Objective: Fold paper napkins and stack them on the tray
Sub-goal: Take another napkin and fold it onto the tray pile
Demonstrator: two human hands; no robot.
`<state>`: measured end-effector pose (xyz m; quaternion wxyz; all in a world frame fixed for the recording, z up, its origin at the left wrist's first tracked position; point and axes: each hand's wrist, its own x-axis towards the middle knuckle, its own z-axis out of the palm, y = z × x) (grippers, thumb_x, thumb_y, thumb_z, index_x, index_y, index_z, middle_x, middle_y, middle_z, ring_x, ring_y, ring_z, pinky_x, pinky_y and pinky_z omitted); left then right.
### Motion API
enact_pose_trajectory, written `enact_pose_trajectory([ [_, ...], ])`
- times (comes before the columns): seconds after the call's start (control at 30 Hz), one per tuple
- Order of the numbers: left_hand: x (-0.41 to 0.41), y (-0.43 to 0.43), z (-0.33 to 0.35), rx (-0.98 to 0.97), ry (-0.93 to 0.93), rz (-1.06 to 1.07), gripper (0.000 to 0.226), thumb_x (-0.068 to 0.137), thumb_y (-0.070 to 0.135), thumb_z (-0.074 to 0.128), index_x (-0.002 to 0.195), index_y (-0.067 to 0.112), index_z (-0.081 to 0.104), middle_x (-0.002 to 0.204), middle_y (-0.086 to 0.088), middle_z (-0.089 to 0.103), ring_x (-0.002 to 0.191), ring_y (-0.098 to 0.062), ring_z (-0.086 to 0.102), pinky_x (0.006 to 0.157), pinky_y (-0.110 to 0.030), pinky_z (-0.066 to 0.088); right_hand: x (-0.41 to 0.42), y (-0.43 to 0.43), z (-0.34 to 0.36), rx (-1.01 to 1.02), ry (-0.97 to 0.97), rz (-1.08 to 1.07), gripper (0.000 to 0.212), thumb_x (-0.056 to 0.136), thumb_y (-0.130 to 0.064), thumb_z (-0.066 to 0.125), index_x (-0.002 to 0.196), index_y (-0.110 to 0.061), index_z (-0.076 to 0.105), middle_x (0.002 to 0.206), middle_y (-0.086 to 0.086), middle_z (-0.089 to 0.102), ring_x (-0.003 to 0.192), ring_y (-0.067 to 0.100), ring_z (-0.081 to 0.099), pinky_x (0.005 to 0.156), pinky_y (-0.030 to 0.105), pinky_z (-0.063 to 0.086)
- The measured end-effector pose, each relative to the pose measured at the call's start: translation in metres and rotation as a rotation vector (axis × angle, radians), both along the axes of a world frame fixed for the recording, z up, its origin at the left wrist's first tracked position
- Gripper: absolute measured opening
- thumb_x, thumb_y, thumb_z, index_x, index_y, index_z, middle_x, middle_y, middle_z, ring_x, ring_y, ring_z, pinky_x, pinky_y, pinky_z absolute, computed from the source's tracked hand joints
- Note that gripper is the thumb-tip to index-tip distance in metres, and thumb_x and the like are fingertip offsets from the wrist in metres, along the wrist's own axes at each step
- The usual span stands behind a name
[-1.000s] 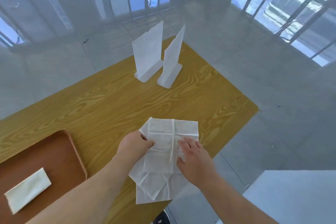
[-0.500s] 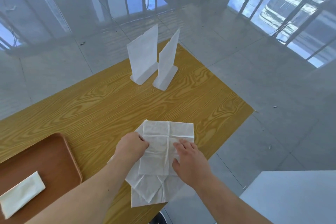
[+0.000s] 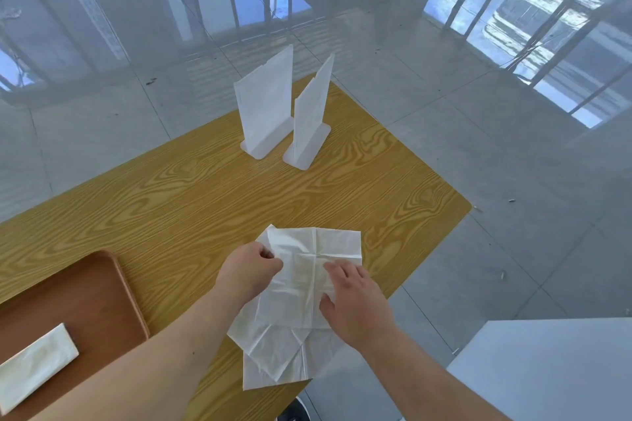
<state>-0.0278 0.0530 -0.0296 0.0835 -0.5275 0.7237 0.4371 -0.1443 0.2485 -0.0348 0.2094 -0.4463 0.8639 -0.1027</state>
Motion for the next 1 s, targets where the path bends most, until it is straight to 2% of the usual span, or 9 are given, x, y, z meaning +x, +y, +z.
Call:
enact_pose_trajectory([
  [0.13, 0.003, -0.001, 0.041, 0.49, 0.396, 0.175, 0.022, 0.073, 0.023, 0.067, 0.089, 0.008, 0.069, 0.083, -0.009, 0.064, 0.077, -0.026, 0.057, 0.072, -0.04, 0.043, -0.008, -0.003, 0.022, -0.215, -0.088, -0.113, 0.061, 0.096, -0.051, 0.056, 0.149, -0.023, 0.046, 0.148, -0.008, 0.051, 0.141, 0.015, 0.041, 0.115, 0.028, 0.032],
  [0.23, 0.018, -0.017, 0.086, 0.673, 0.499, 0.133, 0.024, 0.073, 0.016, 0.061, 0.095, 0.008, 0.065, 0.09, -0.013, 0.063, 0.079, -0.027, 0.061, 0.068, -0.036, 0.049, -0.018, -0.026, 0.063, -0.263, -0.241, -0.109, 0.08, 0.09, -0.064, 0.065, 0.156, -0.028, 0.037, 0.156, -0.011, 0.043, 0.146, 0.01, 0.034, 0.118, 0.033, 0.033],
  [0.33, 0.039, -0.043, 0.133, 0.721, 0.577, 0.065, 0.024, 0.069, 0.014, 0.059, 0.092, 0.01, 0.067, 0.086, -0.008, 0.065, 0.072, -0.02, 0.064, 0.064, -0.029, 0.053, -0.029, -0.066, 0.124, -0.182, -0.512, -0.074, 0.105, 0.069, -0.084, 0.073, 0.156, -0.046, 0.03, 0.159, -0.021, 0.036, 0.142, 0.004, 0.033, 0.112, 0.037, 0.037],
  [0.43, 0.066, -0.069, 0.18, 0.753, 0.663, 0.02, 0.025, 0.067, 0.01, 0.059, 0.08, 0.013, 0.08, 0.082, -0.004, 0.075, 0.071, -0.017, 0.072, 0.063, -0.026, 0.059, -0.029, -0.111, 0.18, -0.034, -0.799, 0.1, 0.088, 0.064, -0.08, 0.08, 0.143, -0.051, 0.051, 0.152, -0.017, 0.056, 0.135, 0.006, 0.054, 0.108, 0.035, 0.045],
  [0.57, 0.112, -0.098, 0.24, 0.711, 0.724, 0.028, 0.029, 0.053, 0.015, 0.068, 0.078, 0.009, 0.081, 0.082, -0.008, 0.077, 0.072, -0.021, 0.074, 0.065, -0.027, 0.06, -0.003, -0.161, 0.219, 0.115, -1.152, 0.279, 0.085, 0.072, -0.052, 0.09, 0.133, 0.001, 0.062, 0.126, 0.012, 0.071, 0.116, 0.03, 0.065, 0.115, 0.058, 0.043],
  [0.67, 0.15, -0.12, 0.27, 0.655, 0.753, 0.088, 0.041, 0.056, 0.014, 0.065, 0.093, 0.005, 0.078, 0.087, -0.014, 0.075, 0.077, -0.027, 0.073, 0.069, -0.031, 0.061, 0.026, -0.184, 0.237, 0.137, -1.431, 0.333, 0.052, 0.076, -0.034, 0.091, 0.114, -0.002, 0.076, 0.112, 0.007, 0.077, 0.106, 0.024, 0.072, 0.101, 0.041, 0.054],
  [0.77, 0.193, -0.139, 0.285, 0.626, 0.819, 0.203, 0.049, 0.07, 0.019, 0.06, 0.113, 0.0, 0.072, 0.095, -0.017, 0.07, 0.084, -0.03, 0.068, 0.076, -0.035, 0.058, 0.068, -0.206, 0.251, 0.035, -1.57, 0.358, 0.026, 0.09, -0.01, 0.073, 0.115, -0.001, 0.074, 0.114, 0.011, 0.077, 0.105, 0.025, 0.073, 0.098, 0.04, 0.055],
  [0.87, 0.237, -0.148, 0.281, 0.63, 0.968, 0.438, 0.033, 0.083, 0.042, 0.063, 0.084, 0.009, 0.068, 0.07, -0.006, 0.069, 0.067, -0.024, 0.065, 0.069, -0.033, 0.052, 0.11, -0.225, 0.269, -0.116, -1.658, 0.325, 0.031, 0.086, -0.011, 0.077, 0.111, 0.005, 0.07, 0.108, 0.018, 0.075, 0.097, 0.028, 0.075, 0.093, 0.039, 0.059],
  [1.0, 0.297, -0.152, 0.244, 0.511, 0.925, 0.745, 0.08, 0.083, 0.079, 0.049, 0.124, 0.012, 0.061, 0.12, -0.014, 0.076, 0.118, -0.031, 0.064, 0.11, -0.057, 0.037, 0.153, -0.246, 0.292, -0.24, -1.688, 0.283, 0.03, 0.087, -0.018, 0.073, 0.109, 0.003, 0.069, 0.095, 0.016, 0.076, 0.084, 0.028, 0.075, 0.077, 0.039, 0.062],
])
